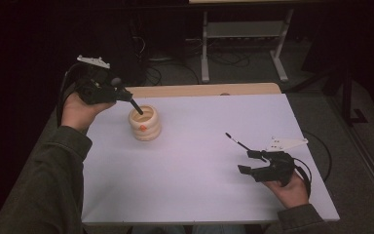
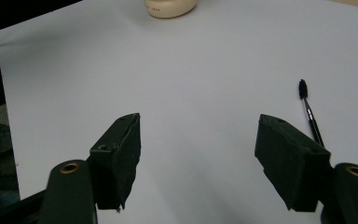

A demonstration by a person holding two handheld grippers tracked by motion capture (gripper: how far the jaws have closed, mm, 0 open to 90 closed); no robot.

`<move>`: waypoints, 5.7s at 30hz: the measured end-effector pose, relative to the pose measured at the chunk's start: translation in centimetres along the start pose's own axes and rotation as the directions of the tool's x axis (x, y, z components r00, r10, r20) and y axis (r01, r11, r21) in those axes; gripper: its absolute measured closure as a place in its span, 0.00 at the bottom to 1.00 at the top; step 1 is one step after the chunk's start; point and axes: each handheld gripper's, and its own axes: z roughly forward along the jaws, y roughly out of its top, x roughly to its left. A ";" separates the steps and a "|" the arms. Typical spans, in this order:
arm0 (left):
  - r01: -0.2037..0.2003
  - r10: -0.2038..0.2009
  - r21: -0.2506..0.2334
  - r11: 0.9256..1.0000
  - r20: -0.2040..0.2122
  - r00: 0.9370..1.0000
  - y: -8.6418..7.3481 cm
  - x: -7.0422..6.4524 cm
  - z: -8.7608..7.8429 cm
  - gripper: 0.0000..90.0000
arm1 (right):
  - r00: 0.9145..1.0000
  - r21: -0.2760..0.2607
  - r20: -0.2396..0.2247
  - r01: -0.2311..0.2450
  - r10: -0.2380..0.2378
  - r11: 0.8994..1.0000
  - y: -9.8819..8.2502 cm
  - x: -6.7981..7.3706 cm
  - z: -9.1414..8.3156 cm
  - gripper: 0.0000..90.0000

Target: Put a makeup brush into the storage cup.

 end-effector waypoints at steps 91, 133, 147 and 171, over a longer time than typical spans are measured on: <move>0.202 -0.197 0.081 0.976 -0.061 0.978 -4.9 4.8 8.6 0.86 | 1.000 0.012 -0.008 -0.006 0.006 1.000 -0.2 -0.3 0.1 0.34; 0.181 -0.174 0.074 0.981 -0.090 0.981 -7.4 4.1 6.1 0.62 | 1.000 0.004 0.000 -0.012 0.012 1.000 0.0 -0.5 0.0 0.33; 0.188 -0.185 0.049 0.981 -0.067 0.980 -9.0 4.1 5.6 0.61 | 1.000 0.007 0.004 -0.020 0.020 1.000 0.2 -0.8 0.1 0.33; 0.156 -0.155 0.020 0.988 -0.039 0.987 -10.0 2.4 5.0 0.52 | 0.999 0.005 0.028 -0.021 0.021 1.000 0.2 -1.1 -0.4 0.33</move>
